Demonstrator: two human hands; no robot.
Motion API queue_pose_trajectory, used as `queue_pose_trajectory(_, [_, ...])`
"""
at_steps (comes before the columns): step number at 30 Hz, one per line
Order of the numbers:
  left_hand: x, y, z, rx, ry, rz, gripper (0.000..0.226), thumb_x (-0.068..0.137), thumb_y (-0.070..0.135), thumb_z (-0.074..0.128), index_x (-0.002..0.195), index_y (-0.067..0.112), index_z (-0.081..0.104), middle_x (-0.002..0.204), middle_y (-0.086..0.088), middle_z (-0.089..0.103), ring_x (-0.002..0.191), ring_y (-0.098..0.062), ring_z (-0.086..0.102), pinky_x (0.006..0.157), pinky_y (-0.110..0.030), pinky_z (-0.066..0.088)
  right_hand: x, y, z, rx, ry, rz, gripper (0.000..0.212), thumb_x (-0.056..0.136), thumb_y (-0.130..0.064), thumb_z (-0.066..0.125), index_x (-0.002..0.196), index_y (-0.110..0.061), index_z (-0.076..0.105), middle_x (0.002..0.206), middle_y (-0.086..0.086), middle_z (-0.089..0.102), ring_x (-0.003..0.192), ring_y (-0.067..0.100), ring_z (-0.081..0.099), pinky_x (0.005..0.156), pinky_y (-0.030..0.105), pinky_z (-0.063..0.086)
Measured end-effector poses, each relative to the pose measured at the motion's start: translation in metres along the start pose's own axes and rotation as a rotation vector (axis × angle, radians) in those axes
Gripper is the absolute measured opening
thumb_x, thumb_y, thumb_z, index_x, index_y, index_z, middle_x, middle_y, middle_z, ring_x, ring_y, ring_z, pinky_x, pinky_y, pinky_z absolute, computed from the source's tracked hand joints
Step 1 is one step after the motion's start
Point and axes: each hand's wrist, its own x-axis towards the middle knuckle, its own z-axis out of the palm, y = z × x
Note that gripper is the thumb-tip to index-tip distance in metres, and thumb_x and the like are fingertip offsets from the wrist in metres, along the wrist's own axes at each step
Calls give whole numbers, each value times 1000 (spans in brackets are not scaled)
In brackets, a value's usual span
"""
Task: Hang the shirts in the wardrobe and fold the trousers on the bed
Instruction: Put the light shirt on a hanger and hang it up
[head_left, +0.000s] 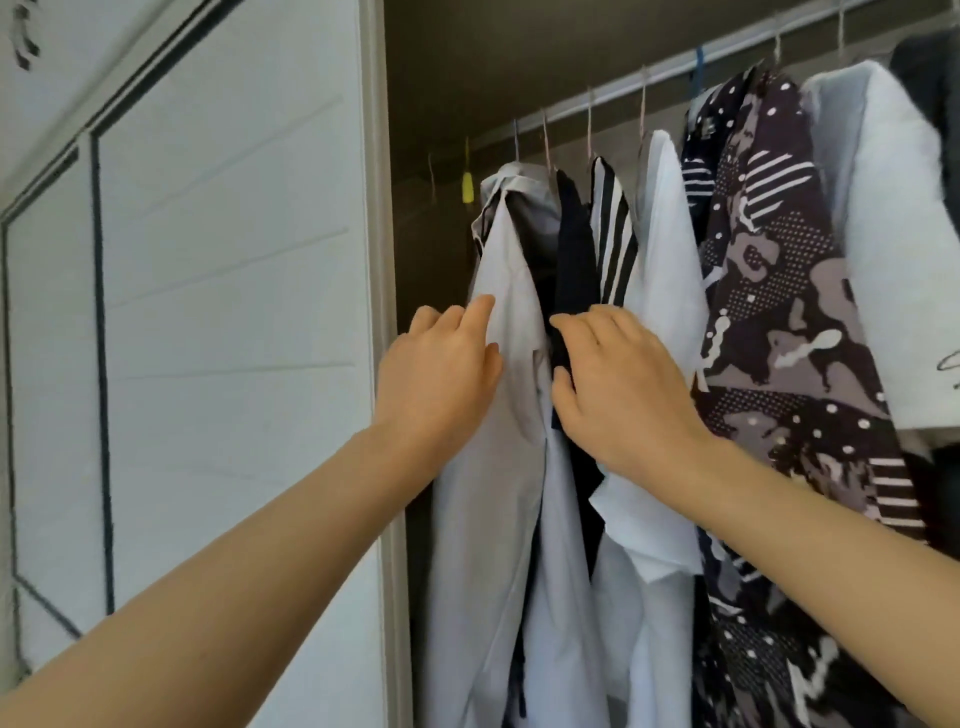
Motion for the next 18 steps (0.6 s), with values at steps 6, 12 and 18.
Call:
queue_pose_trajectory(6, [-75, 14, -40, 75, -35, -160, 34, 101, 30, 48, 133, 17, 54, 106, -2, 69, 98, -24, 60, 70, -38, 54, -61, -30, 3, 294, -106, -41, 43, 95, -24, 47, 136, -11, 48, 127, 9, 56, 120, 27, 48, 97, 39, 43])
queue_pose_trajectory(12, [-182, 44, -92, 286, -150, -306, 29, 97, 23, 59, 123, 12, 65, 91, -1, 73, 88, -25, 64, 64, -35, 51, -125, -76, 5, 559, -192, -204, 32, 96, -25, 49, 125, -13, 55, 116, 4, 62, 109, 23, 56, 89, 34, 46])
queue_pose_trajectory(18, [-285, 65, -162, 505, -372, -482, 27, 89, 19, 67, 114, 8, 68, 86, -5, 73, 78, -29, 64, 59, -37, 50, -181, -148, -14, 788, -279, -354, 32, 96, -26, 51, 125, -14, 55, 115, 3, 64, 108, 20, 58, 88, 33, 48])
